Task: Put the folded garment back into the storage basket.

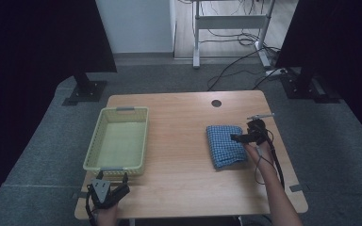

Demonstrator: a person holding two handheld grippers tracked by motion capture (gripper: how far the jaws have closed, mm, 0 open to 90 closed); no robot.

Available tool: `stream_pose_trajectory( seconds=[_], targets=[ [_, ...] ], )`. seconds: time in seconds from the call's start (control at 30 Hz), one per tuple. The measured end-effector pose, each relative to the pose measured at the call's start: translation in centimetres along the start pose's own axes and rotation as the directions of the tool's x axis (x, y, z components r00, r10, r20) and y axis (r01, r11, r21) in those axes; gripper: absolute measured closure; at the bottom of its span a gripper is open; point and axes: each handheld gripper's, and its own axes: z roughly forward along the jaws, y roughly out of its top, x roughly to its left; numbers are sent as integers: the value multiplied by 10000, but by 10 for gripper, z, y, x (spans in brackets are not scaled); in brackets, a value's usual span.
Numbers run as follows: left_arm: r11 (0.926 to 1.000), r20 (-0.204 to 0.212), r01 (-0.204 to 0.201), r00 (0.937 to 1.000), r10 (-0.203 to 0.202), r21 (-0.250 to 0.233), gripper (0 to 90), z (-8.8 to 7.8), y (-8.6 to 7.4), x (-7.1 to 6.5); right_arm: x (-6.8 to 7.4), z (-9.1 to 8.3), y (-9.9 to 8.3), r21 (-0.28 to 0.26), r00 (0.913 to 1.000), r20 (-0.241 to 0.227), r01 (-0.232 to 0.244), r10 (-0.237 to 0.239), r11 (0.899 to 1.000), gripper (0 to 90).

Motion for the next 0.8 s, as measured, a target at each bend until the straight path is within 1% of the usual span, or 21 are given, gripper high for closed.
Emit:
stream_pose_trajectory(
  seconds=[0.13, 0.2, 0.23, 0.3, 0.37, 0.47, 0.67, 0.73, 0.8],
  targets=[
    [10000, 11, -9, 10000, 9, -14, 100, 0, 0, 0, -5, 11, -2, 382, 9997, 110, -244, 240, 9990, 65],
    [10000, 9, -11, 10000, 11, -12, 100, 0, 0, 0, -6, 16, -3, 633, 9992, 16, -398, 398, 9972, 65],
    [10000, 9, -16, 10000, 16, -13, 100, 0, 0, 0, -6, 18, -4, 767, 9993, 95, -354, 348, 9964, 65],
    [10000, 9, -15, 10000, 15, -14, 100, 0, 0, 0, -5, 23, -5, 1087, 9995, 8, -316, 317, 9936, 65],
    [10000, 13, -22, 10000, 22, -21, 100, 0, 0, 0, -3, 27, -6, 1376, 9997, 21, -241, 241, 9902, 66],
    [10000, 19, -33, 10000, 33, -35, 100, 0, 0, 0, -2, 35, -7, 1709, 9998, -19, -196, 202, 9851, 68],
    [10000, 23, -36, 10000, 36, -36, 100, 0, 0, 0, 1, 43, -10, 2016, 9998, 103, -196, 178, 9793, 83],
    [10000, 25, -38, 10000, 38, -43, 100, 0, 0, 0, 3, 45, -12, 2107, 9999, 109, -95, 74, 9775, 91],
    [10000, 23, -44, 10000, 44, -47, 100, 0, 0, 0, 6, 46, -12, 2143, 9996, 253, 29, -85, 9768, 105]
  ],
)
